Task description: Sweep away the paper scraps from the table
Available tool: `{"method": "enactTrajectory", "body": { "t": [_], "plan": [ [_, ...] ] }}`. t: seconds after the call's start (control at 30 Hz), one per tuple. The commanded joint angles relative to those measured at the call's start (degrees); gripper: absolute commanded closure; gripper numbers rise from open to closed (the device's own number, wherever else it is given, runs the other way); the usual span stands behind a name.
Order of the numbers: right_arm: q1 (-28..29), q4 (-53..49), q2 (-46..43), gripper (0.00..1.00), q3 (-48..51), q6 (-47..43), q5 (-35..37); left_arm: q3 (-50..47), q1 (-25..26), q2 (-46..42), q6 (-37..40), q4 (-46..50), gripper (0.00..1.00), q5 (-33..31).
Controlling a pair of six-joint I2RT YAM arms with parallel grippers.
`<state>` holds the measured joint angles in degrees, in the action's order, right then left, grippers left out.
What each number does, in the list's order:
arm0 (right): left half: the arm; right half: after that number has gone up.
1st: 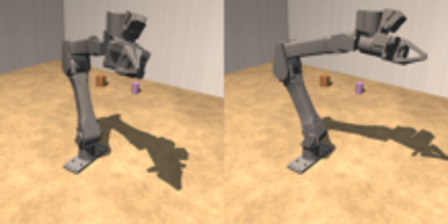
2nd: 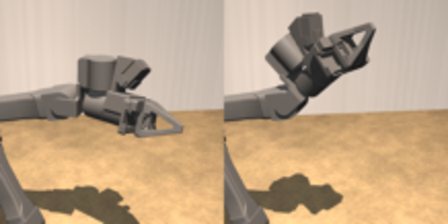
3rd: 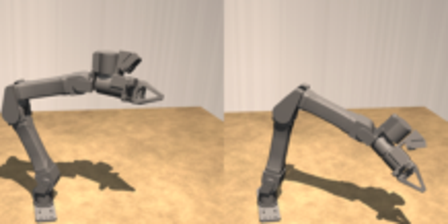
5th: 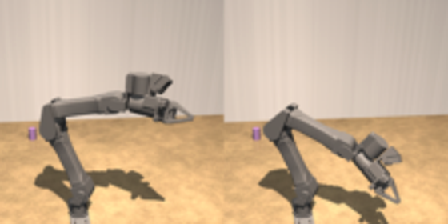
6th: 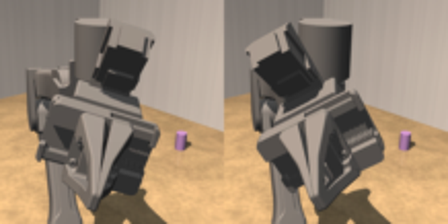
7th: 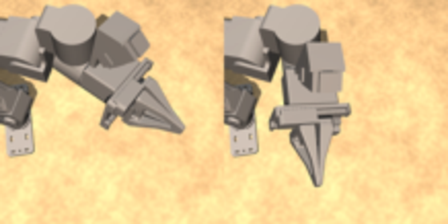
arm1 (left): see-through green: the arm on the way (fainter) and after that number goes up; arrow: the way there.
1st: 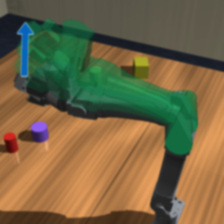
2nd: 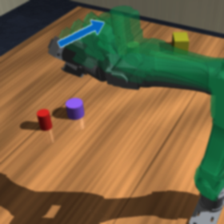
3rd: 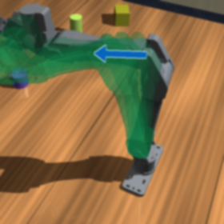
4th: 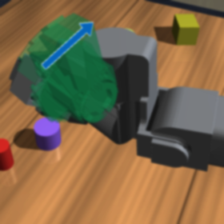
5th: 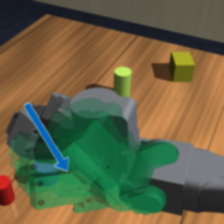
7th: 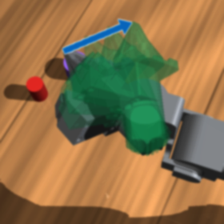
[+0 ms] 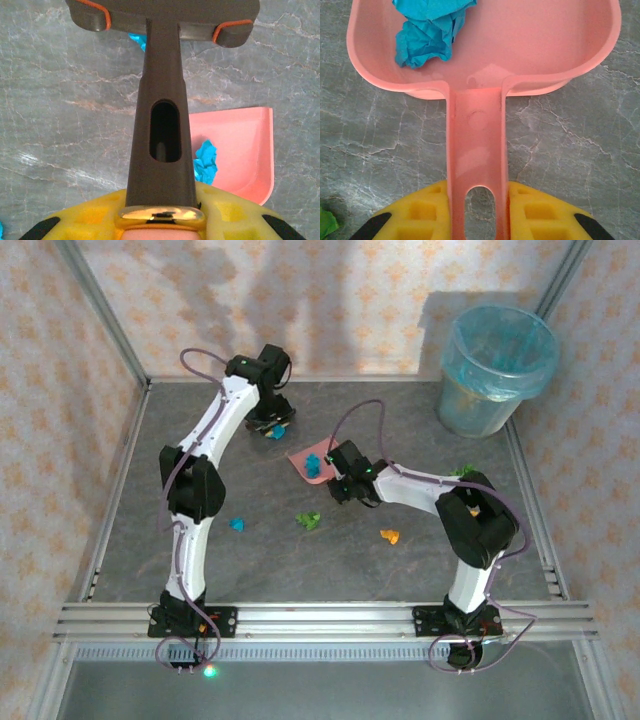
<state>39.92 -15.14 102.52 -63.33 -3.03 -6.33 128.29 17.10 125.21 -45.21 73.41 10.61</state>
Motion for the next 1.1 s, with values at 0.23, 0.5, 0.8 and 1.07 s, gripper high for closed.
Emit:
{"method": "enactTrajectory", "body": {
  "t": [0.23, 0.5, 0.8, 1.07],
  "plan": [
    [0.31, 0.18, 1.58, 1.0, 0.62, -0.71, -1.31, -11.45, 1.88, -9.26, -4.07, -4.6, 1.0, 6.88],
    [0.68, -0.24, 2.69, 1.0, 0.13, -0.85, -0.35, -18.25, 4.74, -13.32, -4.95, -7.75, 1.0, 8.71],
    [0.68, 0.59, 1.68, 1.0, 1.06, -0.6, -0.51, -23.22, 8.24, -17.21, -7.63, -11.78, 1.0, 10.47],
    [0.7, 0.53, 1.47, 1.0, 1.39, -0.66, 0.5, -23.6, 10.36, -17.54, -8.44, -12.79, 1.0, 11.88]
  ]
}}
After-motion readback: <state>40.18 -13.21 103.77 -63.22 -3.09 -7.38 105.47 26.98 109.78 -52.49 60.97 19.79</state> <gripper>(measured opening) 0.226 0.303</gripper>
